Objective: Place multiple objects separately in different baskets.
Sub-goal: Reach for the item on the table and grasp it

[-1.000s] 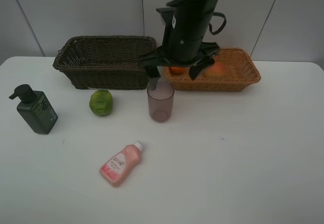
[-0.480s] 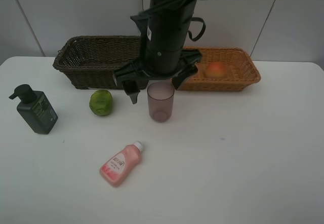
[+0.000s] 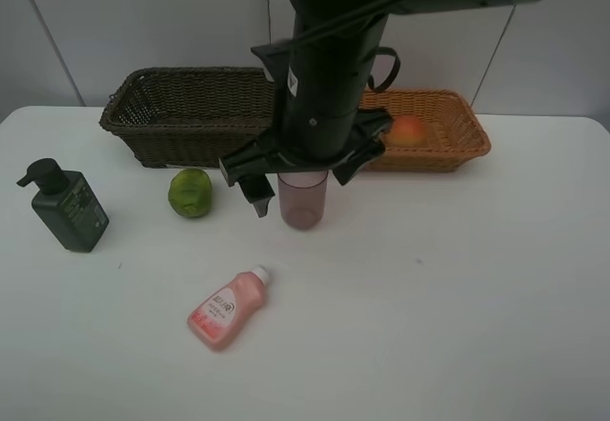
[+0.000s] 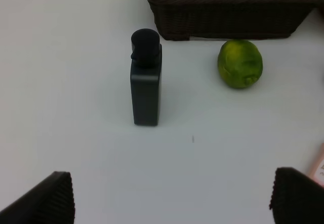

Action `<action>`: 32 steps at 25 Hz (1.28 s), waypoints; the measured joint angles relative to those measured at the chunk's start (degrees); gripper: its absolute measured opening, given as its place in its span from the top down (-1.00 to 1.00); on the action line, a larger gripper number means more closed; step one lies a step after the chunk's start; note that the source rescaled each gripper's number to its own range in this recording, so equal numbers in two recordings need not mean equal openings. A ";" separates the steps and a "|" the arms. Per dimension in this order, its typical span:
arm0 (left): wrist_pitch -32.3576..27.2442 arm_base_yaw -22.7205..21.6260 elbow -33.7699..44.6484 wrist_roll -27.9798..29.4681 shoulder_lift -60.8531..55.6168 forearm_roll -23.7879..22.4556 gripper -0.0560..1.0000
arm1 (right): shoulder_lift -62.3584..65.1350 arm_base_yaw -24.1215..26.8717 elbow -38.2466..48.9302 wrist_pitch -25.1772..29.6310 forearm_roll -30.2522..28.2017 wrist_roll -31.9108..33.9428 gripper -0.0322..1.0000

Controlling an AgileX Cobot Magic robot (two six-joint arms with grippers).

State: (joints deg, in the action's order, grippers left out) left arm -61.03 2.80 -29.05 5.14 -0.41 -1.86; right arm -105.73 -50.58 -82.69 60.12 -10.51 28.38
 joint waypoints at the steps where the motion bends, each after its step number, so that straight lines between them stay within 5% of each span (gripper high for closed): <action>1: 0.00 0.00 0.00 0.00 0.00 0.00 -1.00 | 1.13 0.00 1.35 -0.87 0.00 0.42 -0.94; 10: 0.00 0.00 0.00 0.00 0.00 0.00 -1.00 | 9.74 4.78 14.23 -4.57 1.85 2.03 -0.94; 24: 0.00 0.00 0.00 0.00 0.00 0.00 -1.00 | 46.39 35.80 32.39 -1.75 2.38 -0.38 -0.94; 32: 0.00 0.00 0.00 0.00 0.00 0.00 -1.00 | 70.10 39.95 32.82 5.26 0.31 -2.98 -0.94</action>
State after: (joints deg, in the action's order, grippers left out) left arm -61.03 2.80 -29.05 5.14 -0.41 -1.86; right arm -35.63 -10.62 -49.88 65.37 -10.20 25.40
